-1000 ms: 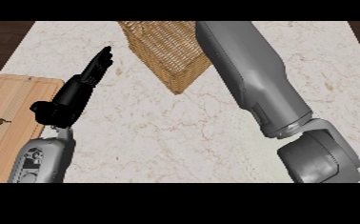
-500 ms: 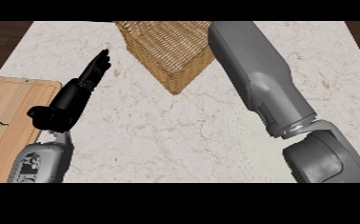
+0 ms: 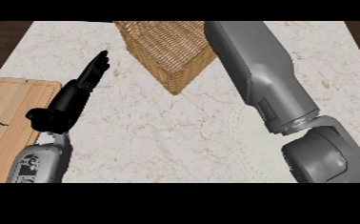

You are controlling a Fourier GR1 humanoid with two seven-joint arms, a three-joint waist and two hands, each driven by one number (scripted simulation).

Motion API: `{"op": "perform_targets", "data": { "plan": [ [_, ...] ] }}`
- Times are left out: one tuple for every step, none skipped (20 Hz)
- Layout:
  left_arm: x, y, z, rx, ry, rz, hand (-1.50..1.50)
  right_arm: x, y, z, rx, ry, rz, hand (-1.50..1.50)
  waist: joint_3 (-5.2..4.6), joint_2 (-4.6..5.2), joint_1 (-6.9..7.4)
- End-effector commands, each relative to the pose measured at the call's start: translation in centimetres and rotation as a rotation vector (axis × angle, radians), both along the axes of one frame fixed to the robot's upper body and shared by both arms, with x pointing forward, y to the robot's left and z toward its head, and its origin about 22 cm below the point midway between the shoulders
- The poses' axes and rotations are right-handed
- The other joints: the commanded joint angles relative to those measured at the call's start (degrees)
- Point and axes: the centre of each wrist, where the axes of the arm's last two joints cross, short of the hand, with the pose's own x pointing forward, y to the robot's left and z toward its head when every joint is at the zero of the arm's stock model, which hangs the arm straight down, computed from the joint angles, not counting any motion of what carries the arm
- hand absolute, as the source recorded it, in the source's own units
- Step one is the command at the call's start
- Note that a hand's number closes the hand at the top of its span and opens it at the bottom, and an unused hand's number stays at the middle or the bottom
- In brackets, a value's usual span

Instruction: Pick the can from the placemat and place it in the basket

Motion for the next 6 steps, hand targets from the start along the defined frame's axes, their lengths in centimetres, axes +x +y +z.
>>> {"op": "perform_targets", "data": {
  "plan": [
    [-0.4,0.1,1.1,-0.008,-0.008,0.007,0.00,0.2,-0.8,2.5,0.143,-0.100,-0.019,-1.50,0.05,-0.34,-0.20],
    [-0.1,0.4,0.3,0.005,0.013,0.023,0.00,0.1,-0.6,1.5,0.183,-0.140,-0.020,-1.50,0.02,-0.24,-0.61],
    [-0.6,-0.8,-0.2,-0.009,0.000,0.018,0.00,0.3,-1.7,0.7,0.215,-0.159,-0.037,-1.50,0.07,-0.46,-1.23],
    [-0.3,0.3,-0.6,-0.013,0.028,0.022,0.00,-0.2,-0.2,1.4,0.283,-0.161,-0.014,-1.50,0.04,-0.54,-1.51],
    [-0.3,0.7,0.5,-0.026,0.024,0.029,0.00,-0.2,0.0,2.1,0.277,-0.147,-0.014,-1.50,0.02,-0.77,-1.48],
    [-0.5,0.2,-0.3,-0.020,0.000,0.045,0.00,-0.4,0.3,1.1,0.323,-0.128,-0.010,-1.50,0.02,-0.98,-1.94]
  ]
}}
